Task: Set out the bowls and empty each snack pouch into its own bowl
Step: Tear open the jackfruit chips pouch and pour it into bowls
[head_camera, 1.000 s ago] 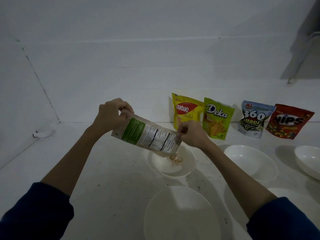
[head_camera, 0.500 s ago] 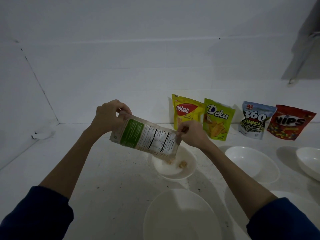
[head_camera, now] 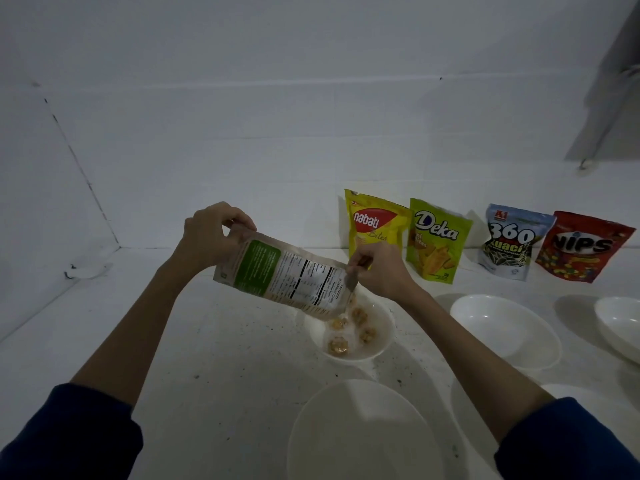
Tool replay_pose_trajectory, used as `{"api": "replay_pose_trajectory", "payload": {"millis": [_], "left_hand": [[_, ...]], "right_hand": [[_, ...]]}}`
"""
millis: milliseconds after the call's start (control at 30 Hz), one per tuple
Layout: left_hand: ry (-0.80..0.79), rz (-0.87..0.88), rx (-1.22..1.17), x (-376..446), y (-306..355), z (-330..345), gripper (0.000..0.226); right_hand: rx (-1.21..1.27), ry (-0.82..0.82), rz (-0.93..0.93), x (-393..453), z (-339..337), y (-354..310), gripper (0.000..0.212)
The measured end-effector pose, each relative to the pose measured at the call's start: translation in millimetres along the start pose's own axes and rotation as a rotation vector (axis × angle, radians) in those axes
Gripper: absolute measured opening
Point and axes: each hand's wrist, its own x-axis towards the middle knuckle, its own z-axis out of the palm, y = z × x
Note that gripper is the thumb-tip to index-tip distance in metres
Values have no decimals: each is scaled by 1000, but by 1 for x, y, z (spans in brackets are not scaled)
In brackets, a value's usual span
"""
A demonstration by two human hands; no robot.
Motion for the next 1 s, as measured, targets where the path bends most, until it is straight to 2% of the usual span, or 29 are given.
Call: {"api": "replay_pose_trajectory", "payload": {"millis": [300, 433, 667, 833, 1000], "left_hand": [[28, 6, 11, -5, 1, -3, 27], [55, 29, 38, -7, -3, -5, 10], [34, 19, -2, -3, 2, -16, 12], [-79, 124, -44, 15, 35, -12, 10], [-184, 184, -106, 34, 87, 23, 8]], "right_hand": [[21, 20, -1, 0, -2, -5, 10], [22, 17, -16, -3, 1, -9, 10], [-14, 12, -40, 4, -23, -20, 9], [-49, 77, 22, -3, -61, -14, 9], [-101, 147, 142, -23, -112, 17, 7]]}}
